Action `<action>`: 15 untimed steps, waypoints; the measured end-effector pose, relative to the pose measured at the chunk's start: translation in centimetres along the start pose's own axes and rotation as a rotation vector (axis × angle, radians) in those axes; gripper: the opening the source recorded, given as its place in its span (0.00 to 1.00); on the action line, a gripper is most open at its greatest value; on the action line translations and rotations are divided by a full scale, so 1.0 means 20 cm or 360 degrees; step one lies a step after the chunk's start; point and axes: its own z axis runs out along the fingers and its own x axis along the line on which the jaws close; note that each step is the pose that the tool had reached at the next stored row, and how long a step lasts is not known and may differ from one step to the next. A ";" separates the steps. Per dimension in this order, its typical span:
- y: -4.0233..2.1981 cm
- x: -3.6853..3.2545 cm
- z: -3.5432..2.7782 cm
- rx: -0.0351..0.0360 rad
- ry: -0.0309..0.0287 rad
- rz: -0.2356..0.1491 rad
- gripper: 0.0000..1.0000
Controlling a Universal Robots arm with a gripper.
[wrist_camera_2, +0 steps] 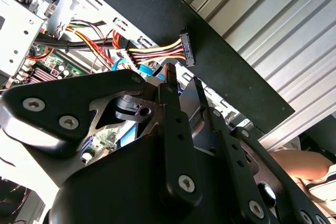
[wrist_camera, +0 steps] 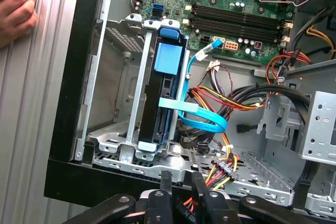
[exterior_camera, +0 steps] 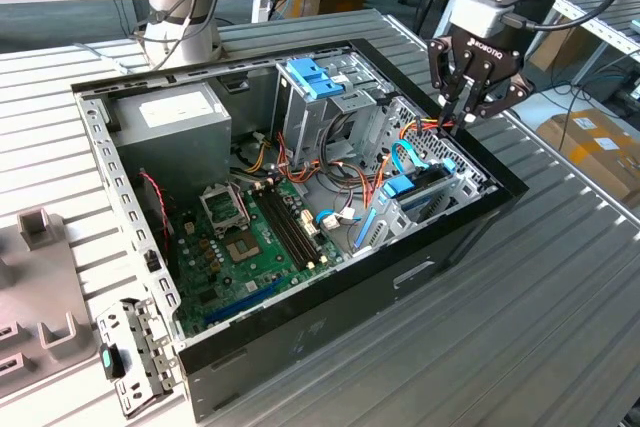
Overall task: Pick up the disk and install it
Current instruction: 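Insert the second disk wire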
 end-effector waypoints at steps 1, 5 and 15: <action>0.000 0.000 0.000 0.0000 0.00000 0.0000 0.29; -0.002 0.000 -0.001 0.0000 -0.00001 0.0000 0.29; -0.002 0.001 -0.009 0.0000 -0.00001 0.0000 0.29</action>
